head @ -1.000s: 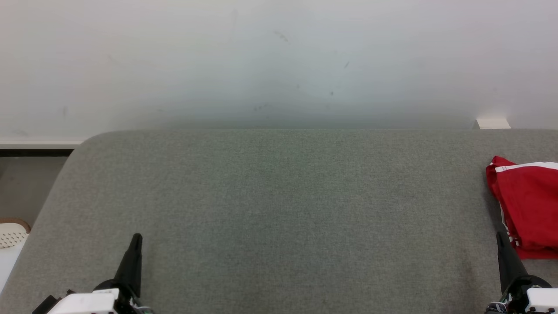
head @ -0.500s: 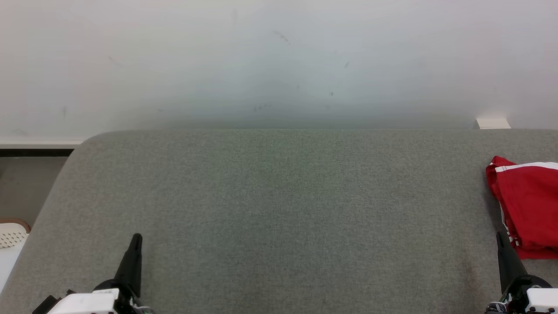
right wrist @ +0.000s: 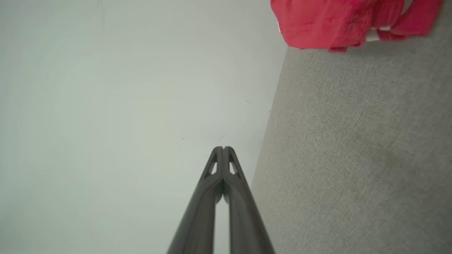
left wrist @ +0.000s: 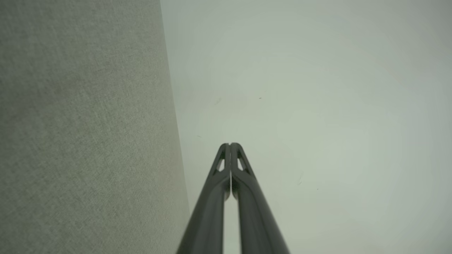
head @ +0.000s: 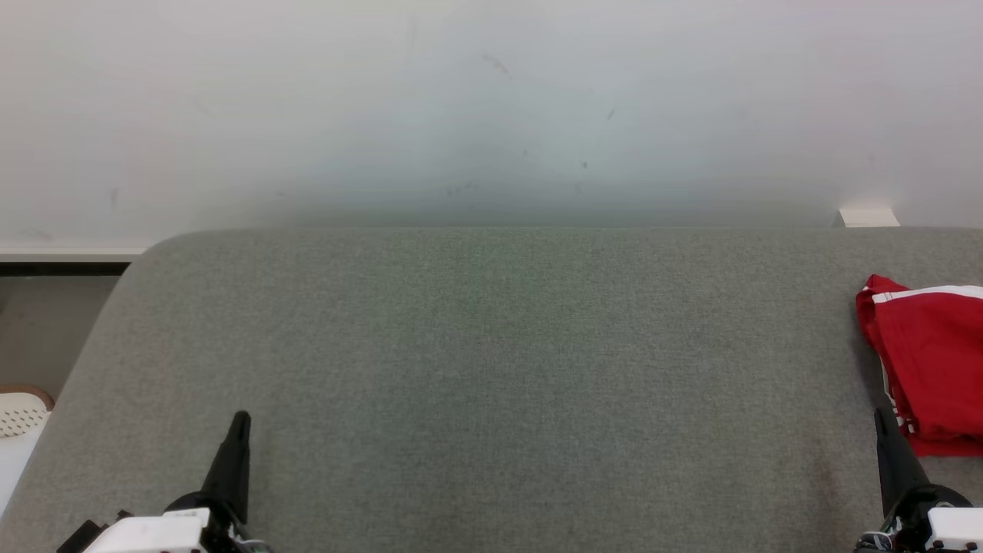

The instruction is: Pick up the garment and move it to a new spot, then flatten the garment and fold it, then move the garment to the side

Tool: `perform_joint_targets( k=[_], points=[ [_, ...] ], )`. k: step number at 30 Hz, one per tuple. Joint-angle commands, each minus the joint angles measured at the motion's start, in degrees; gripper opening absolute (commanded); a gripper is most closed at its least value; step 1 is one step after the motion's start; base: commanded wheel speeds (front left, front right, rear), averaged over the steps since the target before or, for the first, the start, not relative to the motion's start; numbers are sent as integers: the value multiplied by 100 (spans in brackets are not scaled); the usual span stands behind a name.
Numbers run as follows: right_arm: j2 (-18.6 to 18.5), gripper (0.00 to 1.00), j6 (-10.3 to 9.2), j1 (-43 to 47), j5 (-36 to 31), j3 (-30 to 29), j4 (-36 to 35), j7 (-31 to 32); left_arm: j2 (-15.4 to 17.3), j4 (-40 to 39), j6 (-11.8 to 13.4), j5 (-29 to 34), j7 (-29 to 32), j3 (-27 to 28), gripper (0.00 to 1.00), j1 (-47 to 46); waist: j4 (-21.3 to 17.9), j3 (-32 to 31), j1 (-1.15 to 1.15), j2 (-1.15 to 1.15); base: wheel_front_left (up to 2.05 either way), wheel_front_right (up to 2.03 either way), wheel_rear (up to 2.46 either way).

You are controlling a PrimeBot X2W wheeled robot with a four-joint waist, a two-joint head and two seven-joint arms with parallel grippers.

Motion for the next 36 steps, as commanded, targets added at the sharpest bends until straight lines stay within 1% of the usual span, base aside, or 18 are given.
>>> perform_joint_targets(
  k=[1,36],
  points=[
    [-8,0,-10,-67,12,-15,12,11,35,-17,-32,-79,18,8,0,-35,0,0,0,0,0,0,0],
    [-8,0,-10,-67,12,-15,12,11,35,-17,-33,-79,18,8,0,-36,0,0,0,0,0,0,0]
  ],
)
